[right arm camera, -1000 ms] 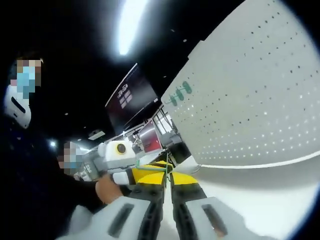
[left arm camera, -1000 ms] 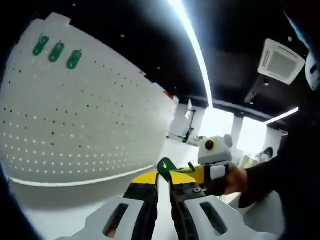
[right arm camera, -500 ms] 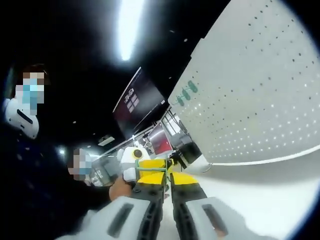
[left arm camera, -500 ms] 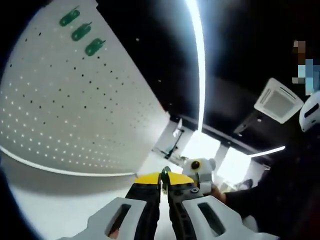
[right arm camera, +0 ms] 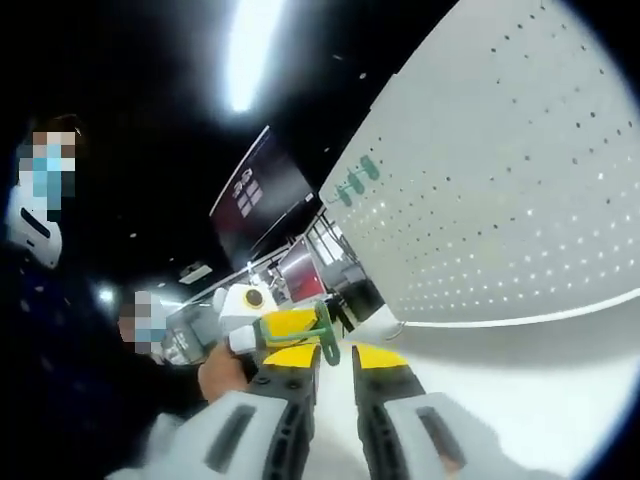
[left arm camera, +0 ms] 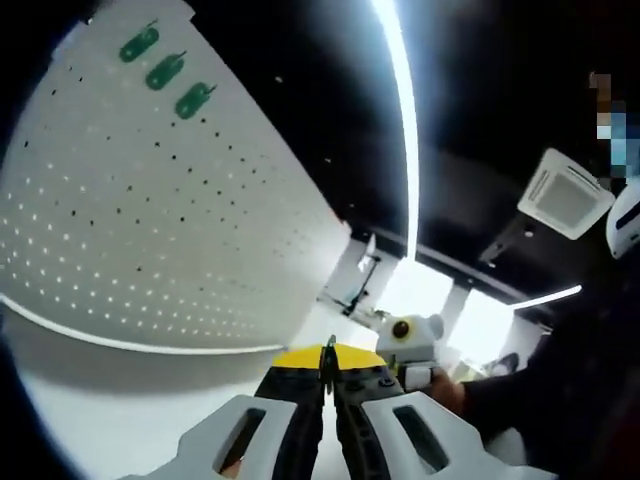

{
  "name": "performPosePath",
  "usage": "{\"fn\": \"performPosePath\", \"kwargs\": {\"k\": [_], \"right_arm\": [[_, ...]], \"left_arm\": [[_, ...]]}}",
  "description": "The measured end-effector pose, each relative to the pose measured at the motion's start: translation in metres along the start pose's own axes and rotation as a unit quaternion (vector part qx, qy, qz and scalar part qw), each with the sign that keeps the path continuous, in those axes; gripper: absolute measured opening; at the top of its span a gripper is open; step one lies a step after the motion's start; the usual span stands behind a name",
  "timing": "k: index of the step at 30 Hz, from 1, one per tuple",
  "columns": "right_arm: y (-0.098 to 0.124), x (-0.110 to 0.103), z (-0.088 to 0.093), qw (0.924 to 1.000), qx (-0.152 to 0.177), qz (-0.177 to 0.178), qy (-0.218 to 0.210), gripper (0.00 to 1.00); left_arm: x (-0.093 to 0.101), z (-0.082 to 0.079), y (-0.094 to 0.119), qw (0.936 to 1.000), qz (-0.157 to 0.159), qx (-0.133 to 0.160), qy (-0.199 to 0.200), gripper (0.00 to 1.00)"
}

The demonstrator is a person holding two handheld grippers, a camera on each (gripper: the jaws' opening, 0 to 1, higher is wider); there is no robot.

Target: Insert the hook assembly into the mounting plate slot until the hook locks in place.

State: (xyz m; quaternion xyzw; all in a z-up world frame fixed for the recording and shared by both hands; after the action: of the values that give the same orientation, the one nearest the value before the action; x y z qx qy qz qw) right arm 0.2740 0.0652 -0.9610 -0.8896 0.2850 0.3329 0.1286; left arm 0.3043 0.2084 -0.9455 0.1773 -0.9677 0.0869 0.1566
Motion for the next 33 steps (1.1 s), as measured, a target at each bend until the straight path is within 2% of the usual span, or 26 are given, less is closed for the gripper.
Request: {"fn": "performPosePath", "kwargs": {"k": [4, 8, 10, 12, 16, 18, 21, 24, 28, 30, 33], "right_arm": [[0.0, 0.004, 0.001, 0.9997, -0.006, 0.02, 0.015, 0.14], [0.0, 0.005, 0.002, 0.9993, -0.009, 0.029, 0.024, 0.14], [-0.001, 0.005, 0.003, 0.9987, -0.015, 0.035, 0.035, 0.14], [-0.003, 0.003, 0.004, 0.9975, -0.025, 0.041, 0.052, 0.14], [-0.008, -0.003, 0.009, 0.9896, -0.053, 0.061, 0.12, 0.14], [-0.011, -0.006, 0.011, 0.9841, -0.062, 0.072, 0.15, 0.14], [-0.014, -0.006, 0.013, 0.9792, -0.063, 0.092, 0.17, 0.14], [-0.016, -0.004, 0.011, 0.9799, -0.045, 0.11, 0.16, 0.14], [-0.018, -0.005, 0.008, 0.973, -0.032, 0.136, 0.183, 0.14], [-0.021, -0.009, 0.009, 0.9709, -0.03, 0.138, 0.193, 0.14], [-0.024, -0.01, 0.01, 0.9591, -0.038, 0.158, 0.232, 0.13]], "left_arm": [[-0.007, 0.0, 0.003, 0.998, -0.044, -0.021, -0.04, 0.01], [-0.01, 0.002, 0.003, 0.9914, -0.08, -0.054, -0.089, 0.01], [-0.011, 0.003, 0.003, 0.986, -0.099, -0.07, -0.115, 0.01], [-0.01, 0.003, 0.001, 0.9838, -0.106, -0.074, -0.125, 0.01], [-0.011, 0.003, 0.001, 0.9747, -0.134, -0.092, -0.153, 0.01], [-0.011, 0.002, 0.001, 0.9723, -0.14, -0.094, -0.161, 0.01], [-0.014, 0.003, 0.002, 0.969, -0.154, -0.101, -0.164, 0.01], [-0.015, 0.005, 0.002, 0.968, -0.159, -0.106, -0.163, 0.01], [-0.015, 0.004, 0.001, 0.9668, -0.165, -0.105, -0.164, 0.01], [-0.015, 0.004, 0.001, 0.9661, -0.169, -0.105, -0.165, 0.01], [-0.014, 0.005, 0.0, 0.9647, -0.173, -0.109, -0.165, 0.01]]}}
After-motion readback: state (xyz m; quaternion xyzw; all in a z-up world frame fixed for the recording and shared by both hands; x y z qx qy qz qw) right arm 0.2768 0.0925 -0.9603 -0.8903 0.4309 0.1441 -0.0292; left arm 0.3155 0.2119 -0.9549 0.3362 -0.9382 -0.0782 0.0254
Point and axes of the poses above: the point that each gripper's makers call its tool centre point, and the gripper's own axes: y roughly backward along the fingers, x roughly to its right, z roughly out of its underside, the point moved 7 cm from there along y, roughly backward along the fingers, and after that the axes turned 11 degrees about -y, right-handed, at the moved point
